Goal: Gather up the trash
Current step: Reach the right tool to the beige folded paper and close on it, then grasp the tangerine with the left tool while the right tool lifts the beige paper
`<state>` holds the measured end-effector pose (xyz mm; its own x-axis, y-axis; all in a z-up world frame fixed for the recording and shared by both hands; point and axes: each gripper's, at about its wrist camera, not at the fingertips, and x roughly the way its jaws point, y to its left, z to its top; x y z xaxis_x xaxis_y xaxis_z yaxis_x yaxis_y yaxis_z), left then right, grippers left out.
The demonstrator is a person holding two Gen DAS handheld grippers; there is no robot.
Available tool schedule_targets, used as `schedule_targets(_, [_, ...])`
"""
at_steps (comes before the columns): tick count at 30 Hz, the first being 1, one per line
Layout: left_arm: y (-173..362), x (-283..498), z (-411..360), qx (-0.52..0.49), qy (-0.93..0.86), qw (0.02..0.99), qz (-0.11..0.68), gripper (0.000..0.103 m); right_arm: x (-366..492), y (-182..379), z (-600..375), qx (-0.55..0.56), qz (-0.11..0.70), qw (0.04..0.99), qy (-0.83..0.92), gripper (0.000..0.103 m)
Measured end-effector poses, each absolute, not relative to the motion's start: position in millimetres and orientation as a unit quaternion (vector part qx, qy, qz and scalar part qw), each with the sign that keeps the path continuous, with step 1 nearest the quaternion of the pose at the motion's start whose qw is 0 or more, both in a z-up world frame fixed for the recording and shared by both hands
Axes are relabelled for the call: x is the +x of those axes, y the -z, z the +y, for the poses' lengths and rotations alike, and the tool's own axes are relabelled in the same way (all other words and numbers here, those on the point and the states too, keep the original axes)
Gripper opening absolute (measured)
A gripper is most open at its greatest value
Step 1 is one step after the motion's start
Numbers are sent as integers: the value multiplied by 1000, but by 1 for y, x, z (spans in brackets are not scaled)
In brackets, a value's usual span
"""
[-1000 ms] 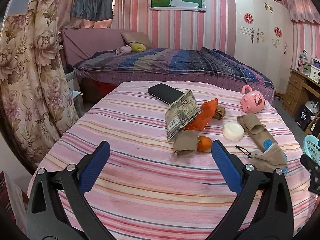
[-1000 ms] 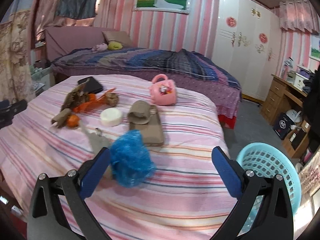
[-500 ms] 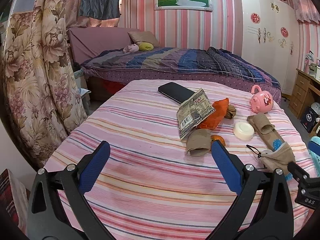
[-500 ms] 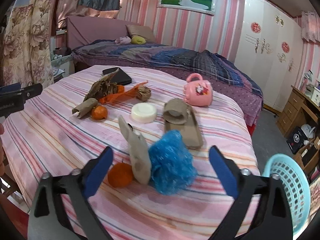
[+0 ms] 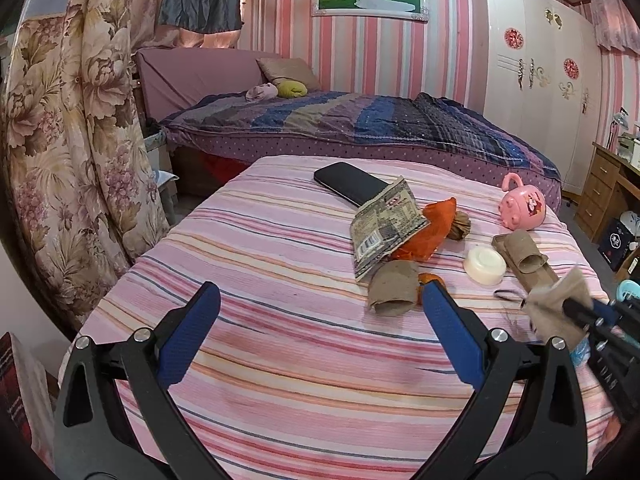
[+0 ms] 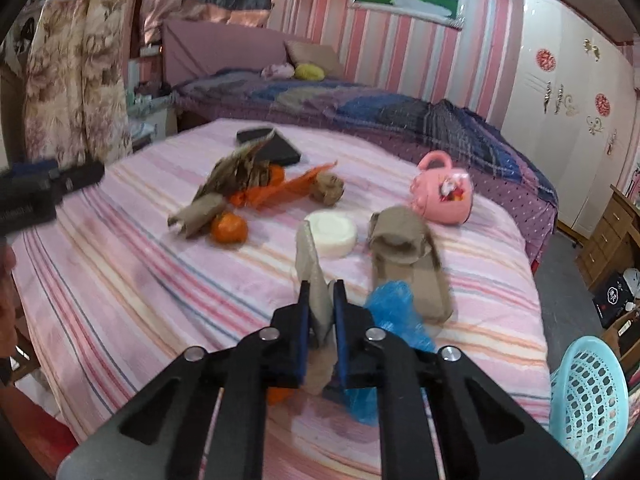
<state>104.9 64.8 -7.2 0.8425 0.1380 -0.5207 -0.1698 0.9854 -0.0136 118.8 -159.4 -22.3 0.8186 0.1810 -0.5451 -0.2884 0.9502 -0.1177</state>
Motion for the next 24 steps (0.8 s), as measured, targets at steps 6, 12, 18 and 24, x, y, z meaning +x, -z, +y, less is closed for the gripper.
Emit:
schedule_targets(6, [7,105,47,-17,-61,961,269,98,109,-1,-194,-55,234,965,-110,9])
schedule_targets(12, [12,105,17,-19,-10,959,282,98,101,-10,-239,-24,229,970,-76,9])
schedule_targets(18, [27,103,-32,2,58,951,303,98,102,1,-273,-3,249,967,-45,9])
schedule_targets(24, [46,101,-68,8,91,938,335,98,98,12,-285,-15,261,964,-42,9])
